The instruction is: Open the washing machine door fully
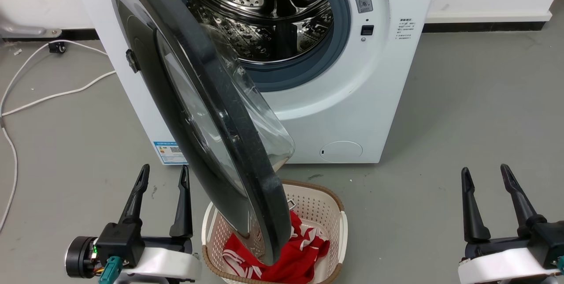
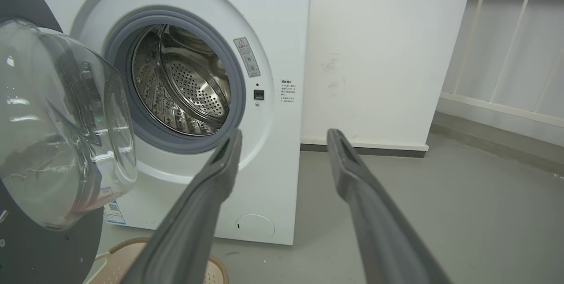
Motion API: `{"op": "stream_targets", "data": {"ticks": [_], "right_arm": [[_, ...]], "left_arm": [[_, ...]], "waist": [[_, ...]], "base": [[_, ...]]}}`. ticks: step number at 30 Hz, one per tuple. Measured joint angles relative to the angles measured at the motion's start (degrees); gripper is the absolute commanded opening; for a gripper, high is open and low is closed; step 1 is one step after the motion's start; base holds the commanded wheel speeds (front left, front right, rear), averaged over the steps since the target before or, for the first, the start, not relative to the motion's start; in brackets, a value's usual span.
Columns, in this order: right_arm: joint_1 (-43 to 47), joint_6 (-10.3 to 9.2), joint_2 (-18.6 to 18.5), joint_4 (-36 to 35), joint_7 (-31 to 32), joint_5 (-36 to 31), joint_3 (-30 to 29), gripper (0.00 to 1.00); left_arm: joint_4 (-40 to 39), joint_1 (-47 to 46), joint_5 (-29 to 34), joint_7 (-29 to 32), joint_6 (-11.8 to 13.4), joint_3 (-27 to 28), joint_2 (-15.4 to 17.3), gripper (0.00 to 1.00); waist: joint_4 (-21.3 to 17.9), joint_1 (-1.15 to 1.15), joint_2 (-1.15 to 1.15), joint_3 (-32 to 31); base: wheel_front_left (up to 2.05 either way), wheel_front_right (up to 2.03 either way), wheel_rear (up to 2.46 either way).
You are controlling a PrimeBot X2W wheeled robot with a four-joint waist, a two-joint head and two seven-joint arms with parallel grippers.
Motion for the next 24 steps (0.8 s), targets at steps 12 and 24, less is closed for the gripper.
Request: {"op": "stream_targets", "data": {"ticks": [12,24], "right_arm": [[-0.47,0.0,0.0,1.99,-0.92,2.18,-0.2,1.0],[-0.91,0.0,0.01,3.21,-1.15,3.38,-0.14,1.0]], "left_arm": [[0.03,0.0,0.13,0.0,0.0,-0.31,0.0,0.0],[-4.34,-1.74,0.3,0.0,0.27,0.3,-0.01,0.0]], "waist": [[-0.2,0.0,0.0,0.0],[0.0,0.0,0.0,0.16]], "base": [[0.0,0.0,0.0],[0.0,0.0,0.0]]}}
